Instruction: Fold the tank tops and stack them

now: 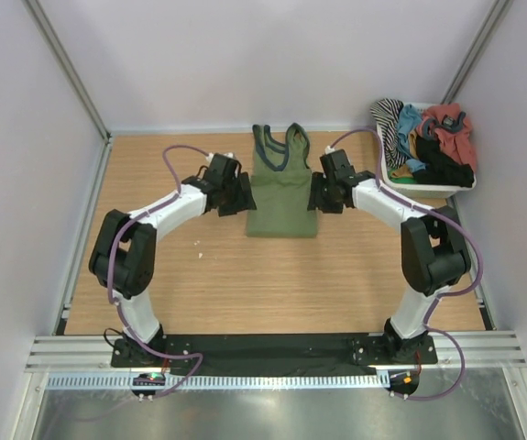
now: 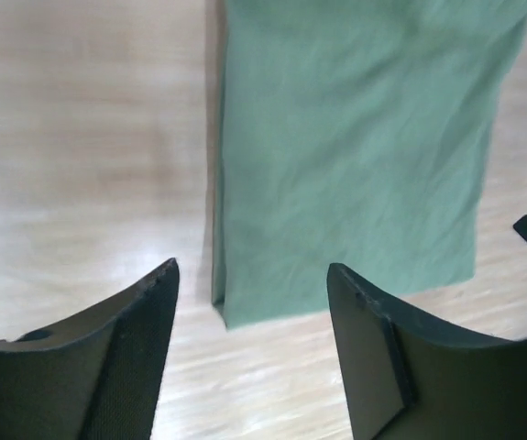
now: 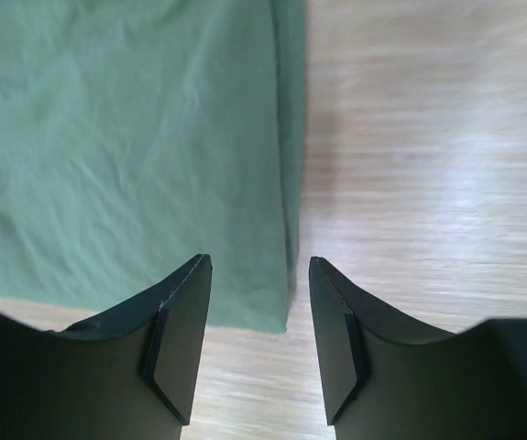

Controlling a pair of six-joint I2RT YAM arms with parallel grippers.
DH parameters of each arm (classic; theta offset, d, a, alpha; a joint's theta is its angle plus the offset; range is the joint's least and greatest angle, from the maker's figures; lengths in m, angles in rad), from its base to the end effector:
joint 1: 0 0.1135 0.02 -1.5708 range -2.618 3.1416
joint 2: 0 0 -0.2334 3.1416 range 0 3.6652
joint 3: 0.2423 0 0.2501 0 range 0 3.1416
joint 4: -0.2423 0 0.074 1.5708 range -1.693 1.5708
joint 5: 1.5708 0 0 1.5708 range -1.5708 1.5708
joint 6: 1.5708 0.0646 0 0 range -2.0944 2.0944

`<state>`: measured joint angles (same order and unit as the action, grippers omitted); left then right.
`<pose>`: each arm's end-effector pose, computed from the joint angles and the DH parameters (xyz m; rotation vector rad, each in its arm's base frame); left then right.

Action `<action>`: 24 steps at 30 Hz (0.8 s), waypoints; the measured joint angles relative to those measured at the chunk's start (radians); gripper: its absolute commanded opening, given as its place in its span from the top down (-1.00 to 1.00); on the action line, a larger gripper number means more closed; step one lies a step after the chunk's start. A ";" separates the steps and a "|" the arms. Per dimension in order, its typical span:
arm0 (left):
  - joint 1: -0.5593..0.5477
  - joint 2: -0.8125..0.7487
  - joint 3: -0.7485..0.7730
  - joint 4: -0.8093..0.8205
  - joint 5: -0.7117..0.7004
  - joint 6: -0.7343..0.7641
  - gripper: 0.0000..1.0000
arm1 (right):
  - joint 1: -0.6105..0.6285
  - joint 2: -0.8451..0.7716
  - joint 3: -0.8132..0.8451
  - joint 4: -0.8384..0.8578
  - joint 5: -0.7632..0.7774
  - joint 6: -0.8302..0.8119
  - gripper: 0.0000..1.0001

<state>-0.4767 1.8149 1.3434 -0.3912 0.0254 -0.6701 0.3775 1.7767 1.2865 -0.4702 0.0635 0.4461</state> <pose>0.3636 -0.1896 0.1779 -0.2305 2.4981 -0.5298 0.3636 0.1398 0.1671 0.1128 2.5442 0.2470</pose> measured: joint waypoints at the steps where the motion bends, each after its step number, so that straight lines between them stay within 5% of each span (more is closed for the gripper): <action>1: -0.003 -0.008 -0.043 0.016 0.013 -0.006 -0.16 | 0.000 -0.007 -0.031 0.016 -0.027 0.005 -0.02; 10: -0.036 -0.001 -0.152 0.069 0.083 -0.031 0.19 | 0.000 -0.019 -0.225 0.123 -0.172 0.031 0.25; 13: -0.042 0.003 -0.153 0.086 0.085 -0.033 0.36 | 0.000 -0.019 -0.246 0.140 -0.183 0.034 0.49; 24: -0.045 0.029 -0.237 0.117 0.078 -0.056 0.56 | 0.000 -0.018 -0.249 0.163 -0.179 0.035 0.85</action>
<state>-0.5213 1.8435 1.1065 -0.2745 0.1036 -0.7261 0.3775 1.7584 1.0378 -0.3077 -0.1150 0.4812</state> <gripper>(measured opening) 0.225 0.092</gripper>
